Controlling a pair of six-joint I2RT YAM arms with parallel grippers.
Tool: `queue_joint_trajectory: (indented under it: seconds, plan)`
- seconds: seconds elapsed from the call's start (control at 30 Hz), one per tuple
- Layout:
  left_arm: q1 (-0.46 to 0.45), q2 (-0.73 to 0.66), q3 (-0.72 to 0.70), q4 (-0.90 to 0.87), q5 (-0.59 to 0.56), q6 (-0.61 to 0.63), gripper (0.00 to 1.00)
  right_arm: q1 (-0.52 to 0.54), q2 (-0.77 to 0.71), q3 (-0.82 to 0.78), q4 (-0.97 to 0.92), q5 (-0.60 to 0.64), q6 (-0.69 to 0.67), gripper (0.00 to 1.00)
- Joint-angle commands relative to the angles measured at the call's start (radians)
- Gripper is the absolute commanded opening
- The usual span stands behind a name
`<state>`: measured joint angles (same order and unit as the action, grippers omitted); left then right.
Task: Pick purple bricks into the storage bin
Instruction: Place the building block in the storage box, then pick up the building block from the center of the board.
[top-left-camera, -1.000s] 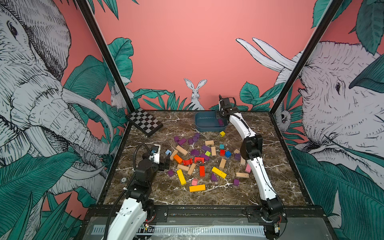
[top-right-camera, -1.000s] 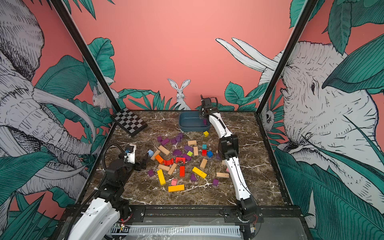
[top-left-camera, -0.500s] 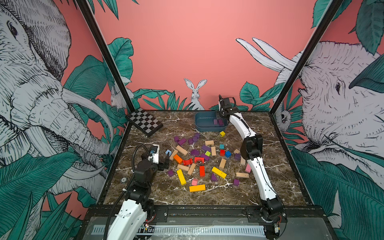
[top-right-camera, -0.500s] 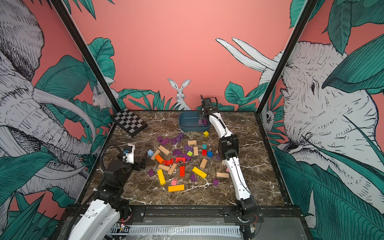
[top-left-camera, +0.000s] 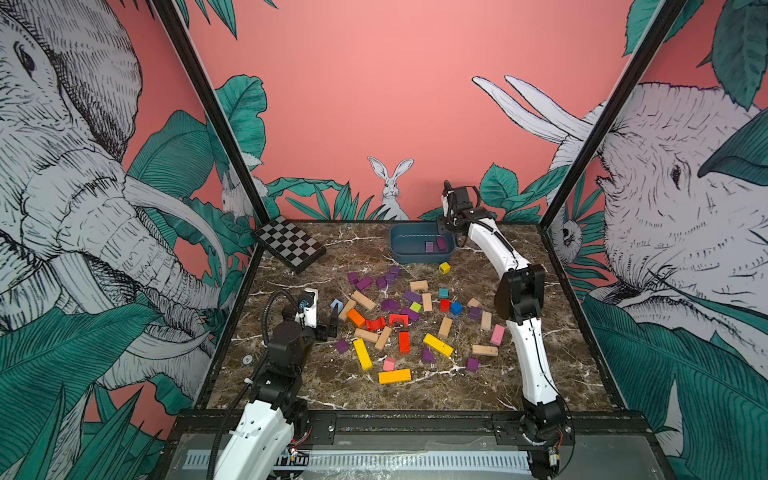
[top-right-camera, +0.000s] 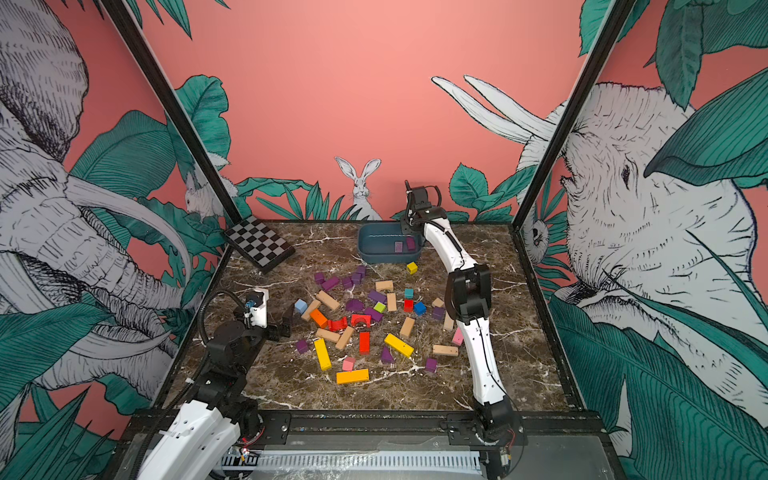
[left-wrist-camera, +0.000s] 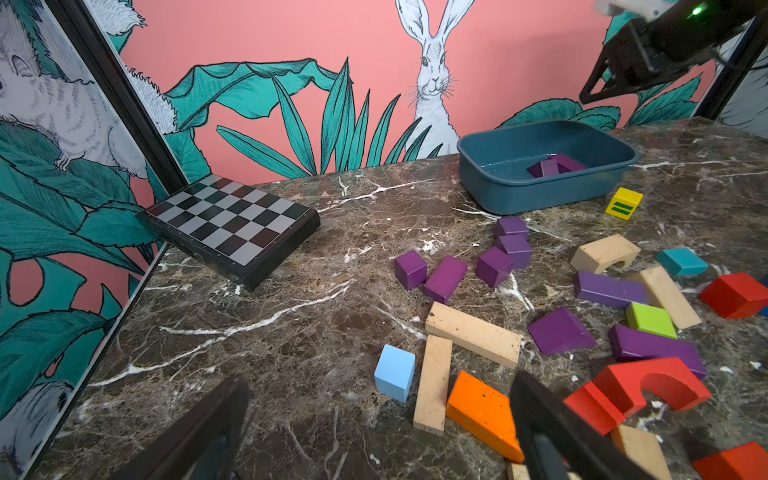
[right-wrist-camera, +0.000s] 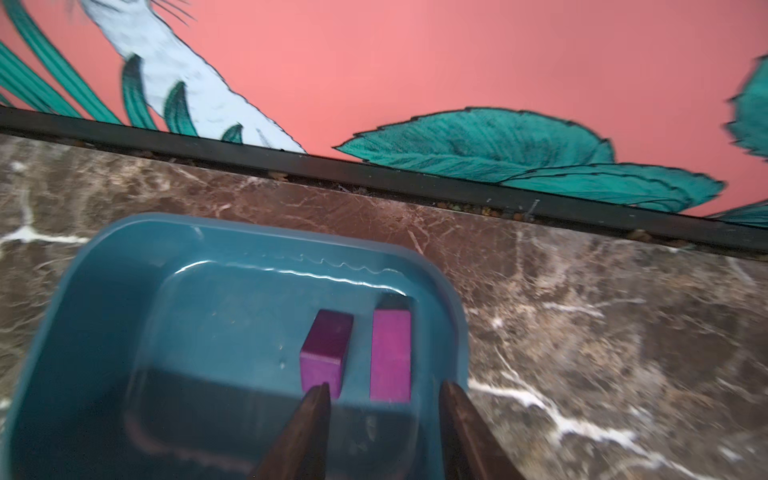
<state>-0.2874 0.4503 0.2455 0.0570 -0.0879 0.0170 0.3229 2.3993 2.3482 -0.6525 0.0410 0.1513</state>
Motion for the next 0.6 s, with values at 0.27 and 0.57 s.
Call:
queue_joint_trajectory:
  seconds: [0.27,0.57]
  plan:
    - [-0.004,-0.046,-0.024,-0.005,-0.011,-0.015,0.99,0.007,-0.504,-0.745,0.116,0.030,0.118,0.46]
    - [-0.004,-0.061,-0.027,-0.011,-0.020,-0.017,0.99,0.008,-0.779,-1.151,0.089,0.035,0.235,0.46]
